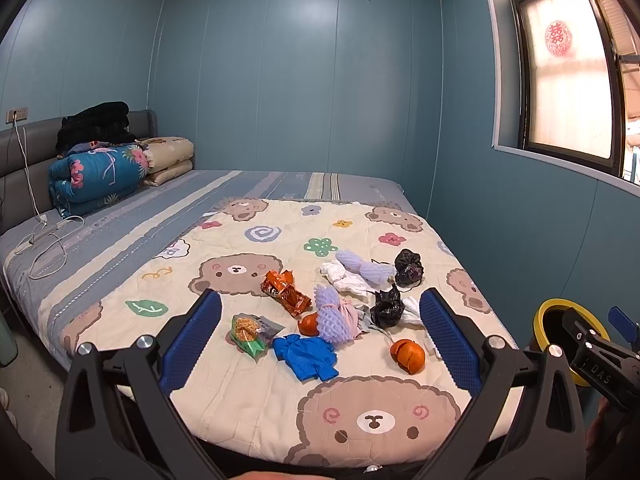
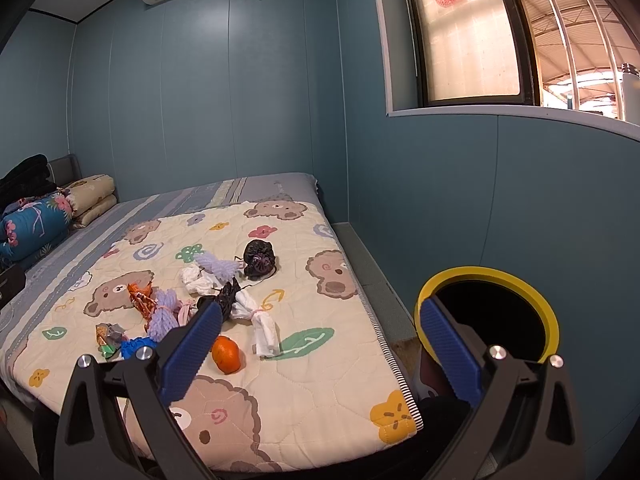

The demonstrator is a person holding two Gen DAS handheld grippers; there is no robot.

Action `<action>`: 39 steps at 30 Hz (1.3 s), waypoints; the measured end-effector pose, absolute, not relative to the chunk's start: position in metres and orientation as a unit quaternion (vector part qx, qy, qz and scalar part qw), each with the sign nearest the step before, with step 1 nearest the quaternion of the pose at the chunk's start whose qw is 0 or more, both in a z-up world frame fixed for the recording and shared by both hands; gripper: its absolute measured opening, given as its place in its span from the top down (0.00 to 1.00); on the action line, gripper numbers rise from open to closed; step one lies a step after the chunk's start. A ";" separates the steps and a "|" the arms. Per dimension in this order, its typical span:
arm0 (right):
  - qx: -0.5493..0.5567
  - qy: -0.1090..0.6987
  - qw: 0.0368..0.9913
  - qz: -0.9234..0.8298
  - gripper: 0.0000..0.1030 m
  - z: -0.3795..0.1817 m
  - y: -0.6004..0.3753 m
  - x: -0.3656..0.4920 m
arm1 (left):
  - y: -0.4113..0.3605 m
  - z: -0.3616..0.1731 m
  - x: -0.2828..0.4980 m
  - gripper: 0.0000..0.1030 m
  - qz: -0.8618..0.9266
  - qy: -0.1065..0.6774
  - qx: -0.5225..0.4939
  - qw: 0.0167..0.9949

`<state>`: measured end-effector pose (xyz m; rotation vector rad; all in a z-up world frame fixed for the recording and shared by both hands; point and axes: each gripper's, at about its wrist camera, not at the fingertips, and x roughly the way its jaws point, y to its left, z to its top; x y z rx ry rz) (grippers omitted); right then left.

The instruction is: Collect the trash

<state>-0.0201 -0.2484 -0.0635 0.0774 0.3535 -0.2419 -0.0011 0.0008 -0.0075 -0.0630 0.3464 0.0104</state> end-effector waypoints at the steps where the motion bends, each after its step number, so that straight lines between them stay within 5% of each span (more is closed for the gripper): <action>1: 0.039 0.176 0.976 -0.120 0.07 -0.063 -0.249 -0.020 | 0.001 -0.009 -0.001 0.07 0.005 0.173 -0.032 0.984; 39: 0.039 0.176 0.976 -0.120 0.07 -0.065 -0.249 -0.021 | 0.001 -0.013 0.000 0.07 0.003 0.181 -0.031 0.983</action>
